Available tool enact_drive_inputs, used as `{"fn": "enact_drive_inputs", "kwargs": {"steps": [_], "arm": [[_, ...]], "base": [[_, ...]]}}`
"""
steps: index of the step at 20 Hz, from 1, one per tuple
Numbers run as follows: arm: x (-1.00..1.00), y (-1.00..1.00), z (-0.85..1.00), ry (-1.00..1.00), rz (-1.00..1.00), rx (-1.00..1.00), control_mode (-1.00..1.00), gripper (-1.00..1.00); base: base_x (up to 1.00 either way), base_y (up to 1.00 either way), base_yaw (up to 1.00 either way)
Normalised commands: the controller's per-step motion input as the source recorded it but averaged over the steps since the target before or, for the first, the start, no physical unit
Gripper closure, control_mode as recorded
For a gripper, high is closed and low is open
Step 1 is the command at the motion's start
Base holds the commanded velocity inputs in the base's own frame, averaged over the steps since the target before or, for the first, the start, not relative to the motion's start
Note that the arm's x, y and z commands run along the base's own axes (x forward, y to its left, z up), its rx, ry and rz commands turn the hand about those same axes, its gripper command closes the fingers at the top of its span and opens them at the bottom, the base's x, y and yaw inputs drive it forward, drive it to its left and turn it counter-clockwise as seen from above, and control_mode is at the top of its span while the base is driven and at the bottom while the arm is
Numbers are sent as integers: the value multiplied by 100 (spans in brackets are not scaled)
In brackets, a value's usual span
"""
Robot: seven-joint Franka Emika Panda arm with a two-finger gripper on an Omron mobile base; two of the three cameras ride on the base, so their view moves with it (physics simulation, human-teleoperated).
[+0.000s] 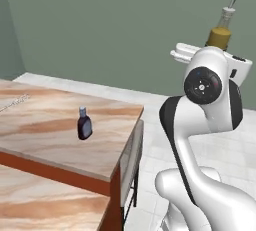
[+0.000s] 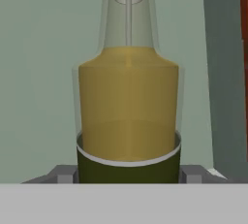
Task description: Move the condiment bottle and oil and vinegar bottle from the cabinet to the dining counter.
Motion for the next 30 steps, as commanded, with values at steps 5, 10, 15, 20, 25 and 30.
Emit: {"fn": "enact_drive_inputs", "kwargs": {"steps": [5, 10, 15, 20, 25, 30], "arm": [[0, 0, 0, 0, 0, 0, 100, 100], [0, 0, 0, 0, 0, 0, 100, 100], [0, 0, 0, 0, 0, 0, 100, 100], [0, 0, 0, 0, 0, 0, 100, 100], [0, 0, 0, 0, 0, 0, 100, 100], [0, 0, 0, 0, 0, 0, 100, 100]], "base": [[43, -23, 40], [38, -19, 46], [36, -16, 52], [34, -6, 65], [30, -3, 70], [31, -7, 64]]}}
